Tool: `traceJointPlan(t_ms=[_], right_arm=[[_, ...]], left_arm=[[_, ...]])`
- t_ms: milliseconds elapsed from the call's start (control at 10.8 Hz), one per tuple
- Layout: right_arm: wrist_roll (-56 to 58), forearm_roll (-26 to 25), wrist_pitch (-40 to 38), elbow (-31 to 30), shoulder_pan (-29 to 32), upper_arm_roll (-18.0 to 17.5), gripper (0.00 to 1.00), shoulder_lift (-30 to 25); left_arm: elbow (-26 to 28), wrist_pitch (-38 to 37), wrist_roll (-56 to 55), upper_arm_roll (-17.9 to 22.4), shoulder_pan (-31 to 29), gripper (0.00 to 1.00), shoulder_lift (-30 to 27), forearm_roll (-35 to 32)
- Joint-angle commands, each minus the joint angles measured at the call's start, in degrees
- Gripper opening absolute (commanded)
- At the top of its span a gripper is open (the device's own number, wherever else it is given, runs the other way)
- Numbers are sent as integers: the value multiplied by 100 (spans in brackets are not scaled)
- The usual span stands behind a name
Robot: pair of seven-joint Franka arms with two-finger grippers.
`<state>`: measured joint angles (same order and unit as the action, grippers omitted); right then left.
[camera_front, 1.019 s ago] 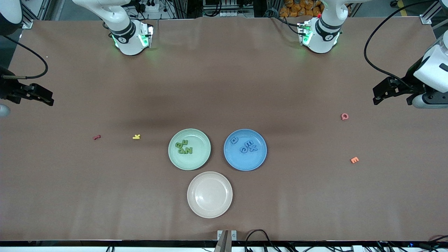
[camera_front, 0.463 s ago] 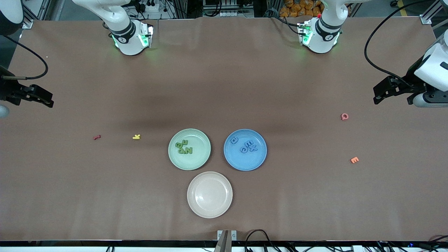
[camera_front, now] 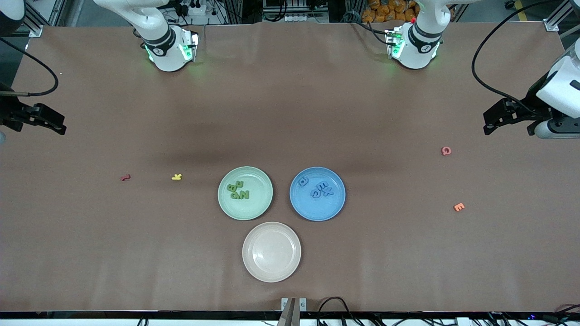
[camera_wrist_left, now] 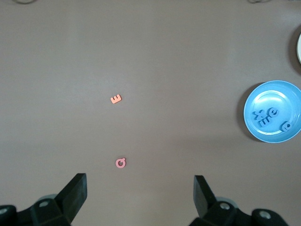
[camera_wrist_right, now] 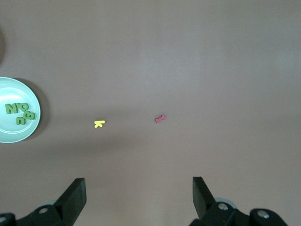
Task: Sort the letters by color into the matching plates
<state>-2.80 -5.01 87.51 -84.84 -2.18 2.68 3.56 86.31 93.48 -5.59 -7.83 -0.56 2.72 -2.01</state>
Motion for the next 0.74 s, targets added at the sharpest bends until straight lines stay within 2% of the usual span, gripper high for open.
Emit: traceJointPlan(t_ms=[0,648], right_arm=[[-133,-17,-147,56,-20,-22,100,-66],[-168,-17,-296,56,-28,-22,100,-66]], left_arm=[[79,118,181,27,3,100,-96,34],[79,153,181,27,3,100,-87,16]])
